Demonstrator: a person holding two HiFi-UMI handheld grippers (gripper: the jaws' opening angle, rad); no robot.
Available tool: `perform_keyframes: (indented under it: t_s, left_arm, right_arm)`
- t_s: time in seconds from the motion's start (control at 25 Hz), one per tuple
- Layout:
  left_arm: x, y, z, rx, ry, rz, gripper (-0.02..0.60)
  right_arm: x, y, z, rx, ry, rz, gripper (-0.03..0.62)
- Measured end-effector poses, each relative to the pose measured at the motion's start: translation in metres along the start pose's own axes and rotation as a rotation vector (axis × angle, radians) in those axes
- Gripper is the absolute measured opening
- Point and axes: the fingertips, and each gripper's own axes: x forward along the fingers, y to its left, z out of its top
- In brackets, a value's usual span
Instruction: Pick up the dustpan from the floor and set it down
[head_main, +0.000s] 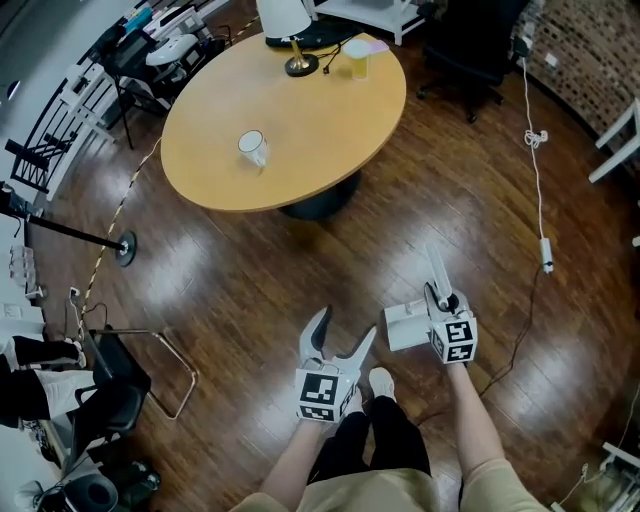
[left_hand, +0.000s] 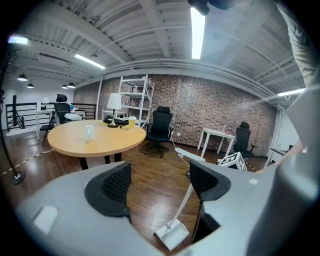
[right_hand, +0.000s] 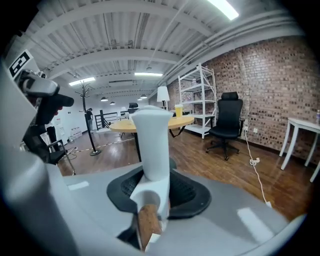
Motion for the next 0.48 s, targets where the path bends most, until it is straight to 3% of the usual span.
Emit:
perform_keyframes:
  t_s: [0.24, 0.48]
  left_arm:
    - [-0.034, 0.025, 0.022, -0.017, -0.048, 0.076, 0.345]
    - [-0.082, 0.037, 0.074, -0.068, -0.154, 0.135, 0.345]
  right_arm:
    - [-0.042, 0.01, 0.033, 0.038, -0.049, -0.021, 0.089]
    - [-0.079, 0.027, 0.116, 0.048, -0.181, -0.043, 0.089]
